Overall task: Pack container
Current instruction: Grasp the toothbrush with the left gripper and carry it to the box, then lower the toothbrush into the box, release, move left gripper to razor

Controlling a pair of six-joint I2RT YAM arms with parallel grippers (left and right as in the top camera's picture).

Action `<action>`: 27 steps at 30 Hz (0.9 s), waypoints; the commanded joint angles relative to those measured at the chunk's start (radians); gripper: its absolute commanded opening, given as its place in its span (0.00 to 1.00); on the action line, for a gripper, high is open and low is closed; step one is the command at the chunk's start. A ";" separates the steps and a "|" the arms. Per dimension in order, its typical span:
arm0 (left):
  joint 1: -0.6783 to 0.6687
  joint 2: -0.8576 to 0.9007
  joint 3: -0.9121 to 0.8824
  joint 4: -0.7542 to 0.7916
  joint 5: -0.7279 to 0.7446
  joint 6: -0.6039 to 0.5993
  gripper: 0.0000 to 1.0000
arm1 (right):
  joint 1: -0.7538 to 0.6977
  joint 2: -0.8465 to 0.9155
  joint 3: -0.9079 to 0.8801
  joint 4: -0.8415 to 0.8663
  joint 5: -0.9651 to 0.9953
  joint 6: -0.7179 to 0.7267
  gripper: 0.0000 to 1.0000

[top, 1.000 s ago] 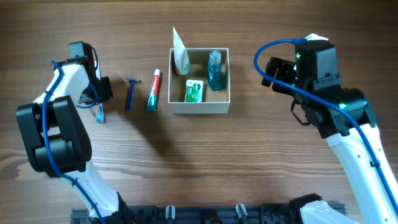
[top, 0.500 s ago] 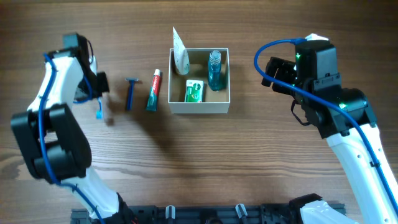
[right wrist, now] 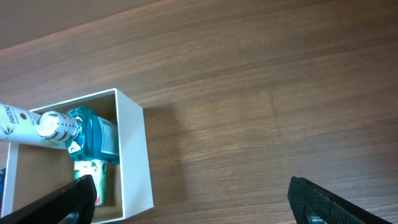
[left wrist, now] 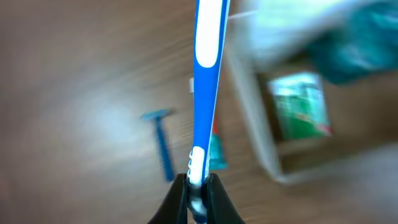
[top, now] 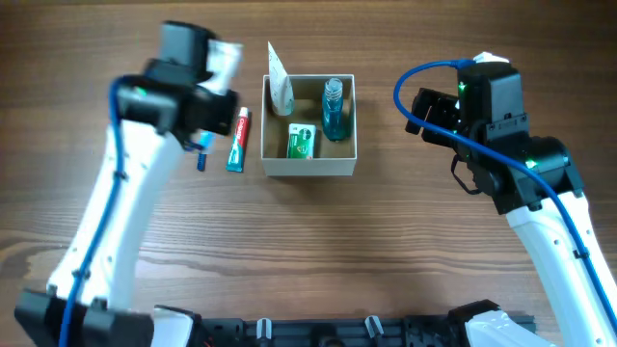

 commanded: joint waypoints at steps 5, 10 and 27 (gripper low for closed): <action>-0.338 -0.032 0.011 -0.004 0.021 0.476 0.04 | 0.000 0.007 0.012 0.000 -0.008 0.010 1.00; -0.425 -0.017 0.009 0.014 0.020 0.660 0.04 | 0.000 0.007 0.012 0.000 -0.008 0.010 1.00; -0.362 0.290 0.009 0.132 -0.014 0.650 0.04 | 0.000 0.007 0.012 0.000 -0.008 0.010 1.00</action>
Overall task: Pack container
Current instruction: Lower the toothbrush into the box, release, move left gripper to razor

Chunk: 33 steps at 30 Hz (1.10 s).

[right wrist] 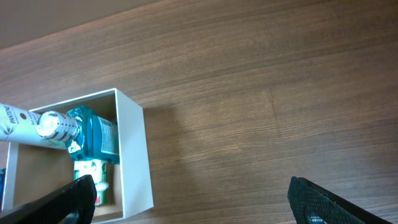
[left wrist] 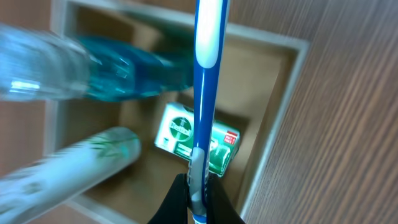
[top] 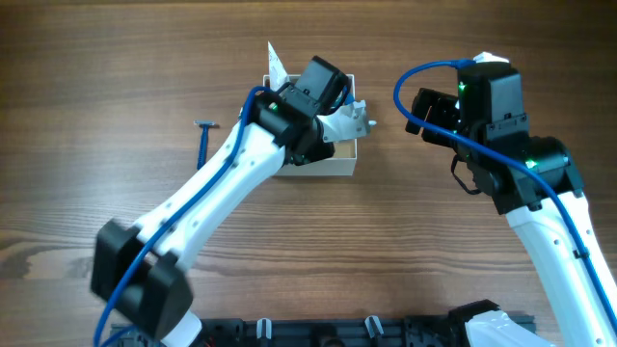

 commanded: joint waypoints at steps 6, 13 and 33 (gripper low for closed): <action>0.051 0.089 0.008 0.003 -0.022 0.019 0.20 | 0.000 0.007 0.012 0.000 -0.008 0.010 1.00; 0.050 0.084 0.008 -0.014 -0.035 -0.027 0.39 | 0.000 0.007 0.012 0.000 -0.008 0.010 1.00; 0.238 -0.377 0.008 -0.315 0.205 -0.640 1.00 | 0.000 0.007 0.012 0.000 -0.008 0.010 1.00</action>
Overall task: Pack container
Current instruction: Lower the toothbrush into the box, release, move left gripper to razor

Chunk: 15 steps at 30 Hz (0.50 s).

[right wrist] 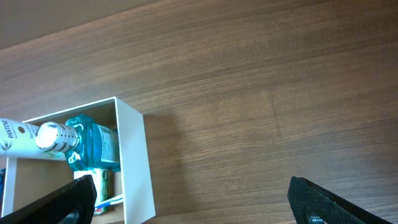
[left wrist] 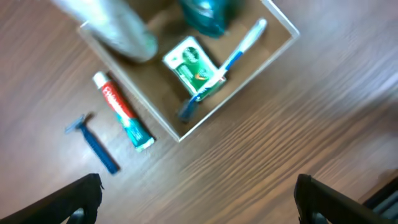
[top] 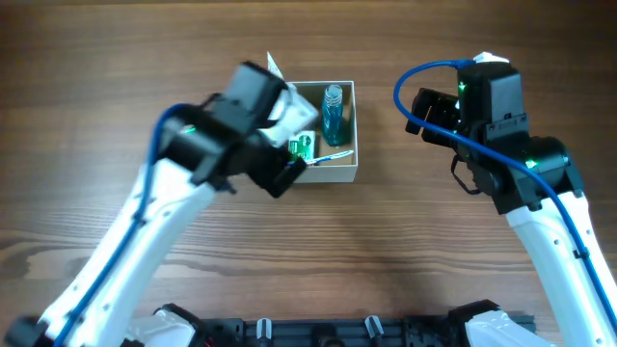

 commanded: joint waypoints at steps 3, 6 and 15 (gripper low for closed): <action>0.238 -0.015 0.005 0.047 0.037 -0.325 1.00 | 0.000 0.007 0.012 0.000 -0.008 0.010 1.00; 0.381 0.043 0.005 0.050 -0.054 -0.558 1.00 | 0.000 0.007 0.012 0.000 -0.008 0.010 1.00; 0.563 0.386 0.005 0.159 0.059 -0.474 0.97 | 0.000 0.007 0.012 0.000 -0.008 0.010 1.00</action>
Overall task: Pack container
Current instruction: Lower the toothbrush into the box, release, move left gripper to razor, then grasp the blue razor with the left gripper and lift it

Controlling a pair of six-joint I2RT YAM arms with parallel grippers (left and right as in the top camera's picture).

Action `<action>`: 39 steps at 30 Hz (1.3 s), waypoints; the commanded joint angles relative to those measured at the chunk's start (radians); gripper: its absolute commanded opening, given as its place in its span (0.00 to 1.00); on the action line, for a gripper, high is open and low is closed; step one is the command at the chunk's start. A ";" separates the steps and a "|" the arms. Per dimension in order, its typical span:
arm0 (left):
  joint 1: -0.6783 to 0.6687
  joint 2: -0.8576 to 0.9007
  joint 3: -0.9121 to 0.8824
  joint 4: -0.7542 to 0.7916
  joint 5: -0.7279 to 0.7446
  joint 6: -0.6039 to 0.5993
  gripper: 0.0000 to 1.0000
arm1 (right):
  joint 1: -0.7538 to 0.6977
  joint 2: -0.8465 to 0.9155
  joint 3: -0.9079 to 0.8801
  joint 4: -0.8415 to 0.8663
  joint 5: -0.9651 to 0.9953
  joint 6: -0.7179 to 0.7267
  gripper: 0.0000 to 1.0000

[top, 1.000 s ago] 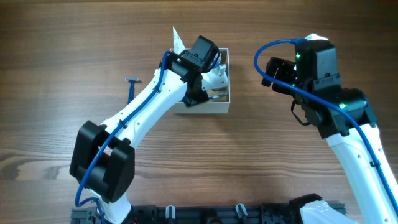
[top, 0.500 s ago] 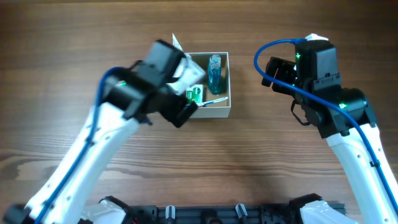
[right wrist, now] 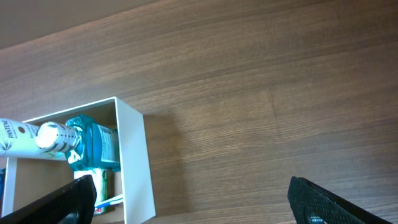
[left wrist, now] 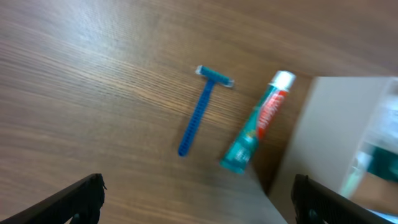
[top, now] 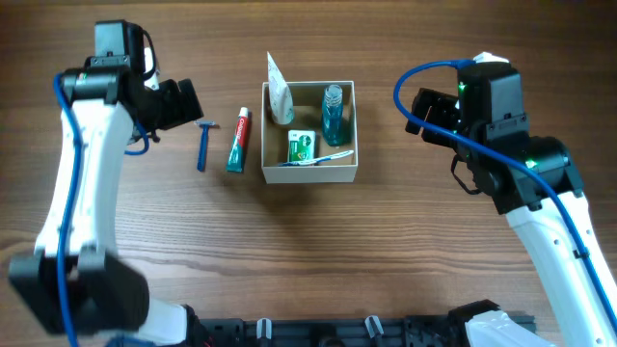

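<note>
The white box (top: 308, 176) stands mid-table and holds a white tube (top: 280, 89), a blue mouthwash bottle (top: 334, 114), a green packet (top: 301, 145) and a blue-and-white toothbrush (top: 318, 158) lying across its front. Left of the box lie a toothpaste tube (top: 237, 140) and a blue razor (top: 202, 145). My left gripper (top: 183, 104) hovers open and empty above the razor (left wrist: 202, 115) and the toothpaste tube (left wrist: 258, 124). To the right of the box, my right gripper (right wrist: 193, 199) is open and empty, with the box wall (right wrist: 134, 162) at its lower left.
The wooden table (top: 386, 251) is bare in front of the box and to its right. The right arm's blue cable (top: 410, 82) loops near the box's right side.
My left gripper, still open, has moved from over the box's front-left corner to the far left, above the razor and toothpaste. The toothbrush stays in the box. The right arm has not moved.
My left gripper was shut on the toothbrush left of the box, over the toothpaste and razor. Then it held the brush over the box. Then the brush lay in the box with the gripper open above. Now the gripper is back over the razor.
</note>
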 commanded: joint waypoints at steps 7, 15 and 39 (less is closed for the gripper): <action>-0.002 0.346 0.005 0.029 0.044 0.151 0.89 | 0.000 0.007 0.012 0.000 -0.008 0.009 1.00; -0.003 0.420 0.005 0.081 0.043 0.230 0.84 | 0.000 0.007 0.012 0.001 -0.008 0.010 1.00; -0.040 0.513 0.002 0.140 -0.043 0.272 0.27 | 0.000 0.007 0.012 0.000 -0.008 0.010 1.00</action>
